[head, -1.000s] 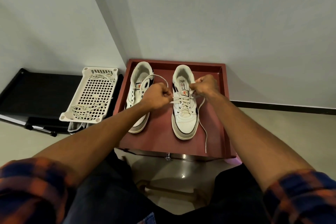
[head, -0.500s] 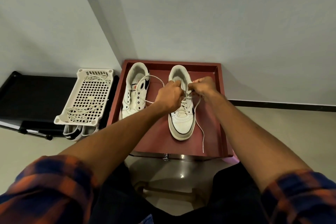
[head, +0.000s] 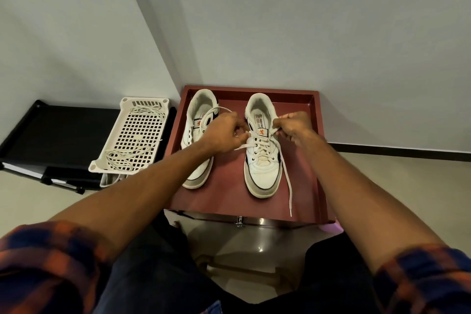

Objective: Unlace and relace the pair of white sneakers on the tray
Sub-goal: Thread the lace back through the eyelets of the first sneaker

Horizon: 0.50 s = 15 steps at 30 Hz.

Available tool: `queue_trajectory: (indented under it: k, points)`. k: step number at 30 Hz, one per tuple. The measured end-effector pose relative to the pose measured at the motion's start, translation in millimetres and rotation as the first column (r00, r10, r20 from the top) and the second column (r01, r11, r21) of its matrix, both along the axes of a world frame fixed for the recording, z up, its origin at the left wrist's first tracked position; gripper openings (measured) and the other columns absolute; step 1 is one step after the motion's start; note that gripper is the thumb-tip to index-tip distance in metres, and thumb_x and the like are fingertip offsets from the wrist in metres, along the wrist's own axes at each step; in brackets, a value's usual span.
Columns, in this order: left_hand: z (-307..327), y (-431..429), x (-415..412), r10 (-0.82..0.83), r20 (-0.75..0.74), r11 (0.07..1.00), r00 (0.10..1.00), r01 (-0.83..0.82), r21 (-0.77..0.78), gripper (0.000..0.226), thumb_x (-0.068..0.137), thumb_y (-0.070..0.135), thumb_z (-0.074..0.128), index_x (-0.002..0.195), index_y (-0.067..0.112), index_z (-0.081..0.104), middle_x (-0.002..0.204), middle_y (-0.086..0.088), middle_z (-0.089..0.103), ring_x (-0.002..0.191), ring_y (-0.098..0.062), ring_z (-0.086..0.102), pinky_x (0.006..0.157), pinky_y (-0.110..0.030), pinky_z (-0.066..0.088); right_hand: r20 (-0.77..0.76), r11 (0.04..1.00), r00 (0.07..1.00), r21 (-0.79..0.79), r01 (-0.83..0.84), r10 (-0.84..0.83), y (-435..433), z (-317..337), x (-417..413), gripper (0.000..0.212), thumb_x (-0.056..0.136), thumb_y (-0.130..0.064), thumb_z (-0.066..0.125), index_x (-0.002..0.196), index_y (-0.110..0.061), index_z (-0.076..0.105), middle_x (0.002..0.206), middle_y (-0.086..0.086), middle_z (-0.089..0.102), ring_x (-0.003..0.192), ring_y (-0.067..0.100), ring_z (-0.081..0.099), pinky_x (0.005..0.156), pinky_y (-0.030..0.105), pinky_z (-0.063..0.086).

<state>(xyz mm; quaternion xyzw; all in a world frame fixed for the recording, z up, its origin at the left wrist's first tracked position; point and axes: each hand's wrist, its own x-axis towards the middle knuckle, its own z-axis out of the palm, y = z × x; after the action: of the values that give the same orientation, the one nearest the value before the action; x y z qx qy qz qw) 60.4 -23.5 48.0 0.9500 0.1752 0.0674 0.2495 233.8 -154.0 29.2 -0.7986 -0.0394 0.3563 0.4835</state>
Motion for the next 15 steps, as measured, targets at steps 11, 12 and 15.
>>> queue_trajectory:
  k: [11, 12, 15]
  points:
    - [-11, -46, 48, -0.042, -0.22, 0.965, 0.975, 0.096, 0.243, 0.023, 0.095, 0.024, 0.058, 0.107, 0.009, 0.071, 0.113, -0.009, 0.054, 0.11, -0.027, 0.05, 0.074, -0.042, 0.05, 0.034, 1.0, 0.999, 0.014, -0.003, 0.003, -3, 7, -4, 0.017, 0.08, 0.006, 0.073, 0.067, -0.004, 0.067, 0.051, 0.008, 0.063, 0.031, 0.006, 0.052, 0.033, 0.016, 0.036]
    - [-12, -45, 47, -0.045, -0.201, 0.962, 0.979, 0.097, 0.257, 0.022, 0.095, 0.023, 0.058, 0.106, 0.009, 0.071, 0.112, -0.008, 0.054, 0.108, -0.026, 0.05, 0.072, -0.041, 0.049, 0.032, 1.0, 0.999, 0.013, -0.003, 0.003, -3, 7, -4, 0.015, 0.079, 0.006, 0.073, 0.069, -0.003, 0.068, 0.051, 0.008, 0.063, 0.031, 0.006, 0.052, 0.032, 0.016, 0.036]
    - [-14, -38, 38, -0.052, -0.134, 0.972, 0.99, 0.081, 0.22, 0.021, 0.094, 0.025, 0.056, 0.099, 0.012, 0.072, 0.108, -0.004, 0.054, 0.104, -0.024, 0.052, 0.069, -0.038, 0.047, 0.023, 1.0, 1.0, 0.01, -0.005, 0.005, -2, 7, -6, 0.013, 0.079, 0.005, 0.073, 0.07, -0.003, 0.068, 0.045, 0.005, 0.061, 0.029, 0.006, 0.05, 0.031, 0.014, 0.032]
